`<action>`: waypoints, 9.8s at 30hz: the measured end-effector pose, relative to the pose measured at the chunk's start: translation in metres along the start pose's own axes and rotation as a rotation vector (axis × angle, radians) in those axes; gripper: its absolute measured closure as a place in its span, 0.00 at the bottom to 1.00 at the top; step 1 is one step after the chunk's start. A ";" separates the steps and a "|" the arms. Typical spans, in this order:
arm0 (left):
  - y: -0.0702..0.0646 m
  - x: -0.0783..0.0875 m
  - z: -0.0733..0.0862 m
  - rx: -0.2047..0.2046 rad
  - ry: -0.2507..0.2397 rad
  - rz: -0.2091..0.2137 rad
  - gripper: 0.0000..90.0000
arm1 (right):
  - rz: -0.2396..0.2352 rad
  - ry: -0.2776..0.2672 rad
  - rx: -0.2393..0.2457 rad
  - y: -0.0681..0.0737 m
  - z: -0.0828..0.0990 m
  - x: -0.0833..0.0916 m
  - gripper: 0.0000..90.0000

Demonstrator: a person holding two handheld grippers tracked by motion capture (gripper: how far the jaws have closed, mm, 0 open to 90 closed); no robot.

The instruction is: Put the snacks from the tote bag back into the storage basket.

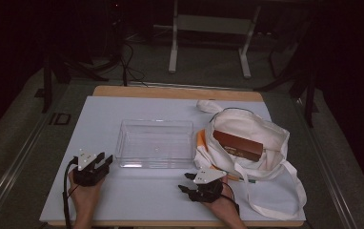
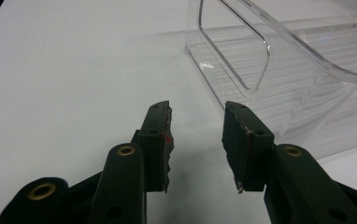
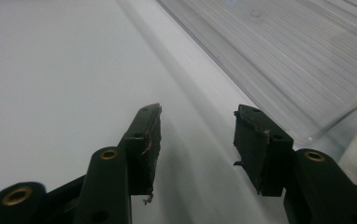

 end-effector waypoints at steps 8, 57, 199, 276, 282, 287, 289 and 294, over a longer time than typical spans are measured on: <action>0.001 0.000 0.000 0.006 0.000 0.001 0.69 | -0.006 0.001 0.003 0.001 0.000 0.000 0.56; 0.002 0.000 0.000 0.019 -0.002 -0.006 0.67 | 0.016 0.098 0.037 -0.017 -0.015 0.018 0.62; 0.002 -0.001 0.000 0.021 0.001 -0.001 0.66 | 0.152 0.183 0.193 -0.103 -0.100 0.105 0.55; 0.003 -0.001 0.001 0.025 0.006 0.000 0.65 | 0.245 0.313 0.159 -0.174 -0.093 0.122 0.53; 0.003 -0.001 0.001 0.026 0.008 -0.001 0.65 | 0.247 0.324 0.162 -0.176 -0.092 0.122 0.53; 0.003 -0.001 0.001 0.022 0.008 -0.001 0.65 | 0.257 0.336 0.157 -0.181 -0.088 0.122 0.52; 0.003 -0.001 0.001 0.022 0.008 0.000 0.65 | 0.259 0.340 0.152 -0.182 -0.086 0.122 0.50; 0.003 -0.001 0.001 0.022 0.007 0.000 0.65 | 0.249 0.358 0.146 -0.183 -0.081 0.121 0.50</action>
Point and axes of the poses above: each handheld gripper's, and its own axes: x roughly backward along the jaws, z roughly out of its underside, y roughly to its left, the point moved 10 cm from there along -x, roughly forward along the jaws, and after that the axes turned 4 degrees about z, right-handed, at the moved point
